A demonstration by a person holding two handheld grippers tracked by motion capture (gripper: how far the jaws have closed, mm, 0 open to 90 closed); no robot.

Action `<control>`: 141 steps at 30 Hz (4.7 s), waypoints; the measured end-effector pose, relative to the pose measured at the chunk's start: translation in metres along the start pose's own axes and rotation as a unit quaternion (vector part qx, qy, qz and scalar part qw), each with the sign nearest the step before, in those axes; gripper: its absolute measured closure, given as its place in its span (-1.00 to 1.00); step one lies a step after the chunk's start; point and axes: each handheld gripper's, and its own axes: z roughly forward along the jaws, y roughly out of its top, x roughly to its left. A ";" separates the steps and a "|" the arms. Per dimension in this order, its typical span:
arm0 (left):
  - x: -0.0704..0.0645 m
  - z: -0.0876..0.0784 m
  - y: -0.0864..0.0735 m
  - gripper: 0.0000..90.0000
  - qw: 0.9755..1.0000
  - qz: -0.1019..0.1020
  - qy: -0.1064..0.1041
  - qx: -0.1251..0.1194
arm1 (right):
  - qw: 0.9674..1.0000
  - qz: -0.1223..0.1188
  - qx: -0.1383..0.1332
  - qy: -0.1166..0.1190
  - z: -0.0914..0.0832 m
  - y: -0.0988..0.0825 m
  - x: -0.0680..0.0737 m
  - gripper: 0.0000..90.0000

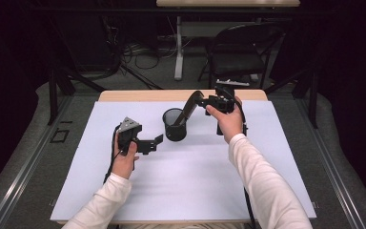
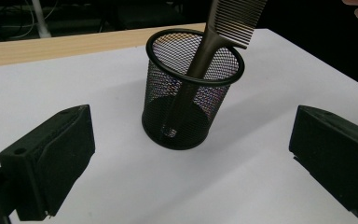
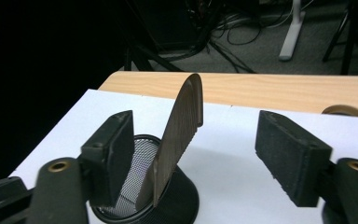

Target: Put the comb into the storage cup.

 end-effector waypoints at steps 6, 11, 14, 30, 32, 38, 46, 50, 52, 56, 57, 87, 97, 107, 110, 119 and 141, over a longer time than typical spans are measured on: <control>0.000 -0.001 0.001 -0.99 1.000 -0.001 -0.001 -0.001 | 1.000 -0.025 -0.012 -0.016 -0.005 0.001 0.002 -0.40; 0.000 -0.002 0.001 -0.99 1.000 0.000 -0.001 -0.003 | 0.998 -0.051 -0.015 -0.037 -0.011 0.001 0.004 -0.53; 0.001 -0.002 0.002 -0.99 1.000 0.000 -0.002 -0.004 | 0.997 -0.060 -0.013 -0.042 -0.016 0.002 0.005 -0.56; 0.001 -0.003 0.004 -0.99 1.000 0.002 -0.013 0.006 | 0.993 -0.104 -0.002 -0.047 -0.044 0.004 0.014 -0.78; 0.002 -0.003 0.005 -0.99 1.000 0.002 -0.013 0.006 | 0.993 -0.110 -0.001 -0.044 -0.047 0.003 0.016 -0.82; 0.003 -0.005 0.006 -0.98 1.000 0.001 -0.011 0.003 | 0.992 -0.117 0.001 -0.037 -0.054 0.001 0.019 -0.92; 0.005 -0.008 0.008 -0.98 1.000 -0.001 -0.009 0.002 | 0.990 -0.139 -0.005 -0.026 -0.069 -0.011 0.019 -1.00; 0.006 -0.009 0.008 -0.98 1.000 -0.001 -0.008 0.000 | 0.990 -0.143 -0.006 -0.017 -0.078 -0.019 0.020 -1.00; 0.006 -0.009 0.009 -0.98 1.000 -0.001 -0.009 0.000 | 0.990 -0.141 -0.007 -0.010 -0.082 -0.024 0.021 -1.00; 0.007 -0.010 0.009 -0.98 1.000 -0.002 -0.009 -0.002 | 0.989 -0.147 -0.009 -0.004 -0.089 -0.034 0.022 -1.00; 0.007 -0.010 0.009 -0.98 1.000 -0.002 -0.009 -0.002 | 0.989 -0.146 -0.012 -0.004 -0.092 -0.036 0.021 -1.00; 0.004 -0.013 0.009 -0.98 1.000 0.014 -0.016 0.002 | 0.984 -0.175 -0.008 -0.001 -0.111 -0.106 0.013 -1.00; -0.003 -0.024 0.006 -0.99 0.999 0.033 -0.038 0.011 | 0.984 -0.179 -0.005 0.000 -0.114 -0.116 0.008 -0.99; 0.000 -0.046 -0.006 -0.98 0.998 0.037 -0.054 0.008 | 0.984 -0.177 -0.003 0.001 -0.115 -0.130 0.006 -0.99; 0.002 -0.053 -0.011 -0.98 0.998 0.038 -0.053 0.000 | 0.985 -0.175 -0.001 0.002 -0.115 -0.135 0.004 -0.98; 0.008 -0.068 -0.028 -0.99 0.998 0.039 -0.049 -0.002 | 0.986 -0.169 0.003 0.001 -0.118 -0.150 -0.003 -0.97; 0.023 -0.096 -0.057 -0.99 0.999 0.017 -0.034 -0.024 | 0.986 -0.164 0.000 -0.001 -0.123 -0.173 -0.012 -0.95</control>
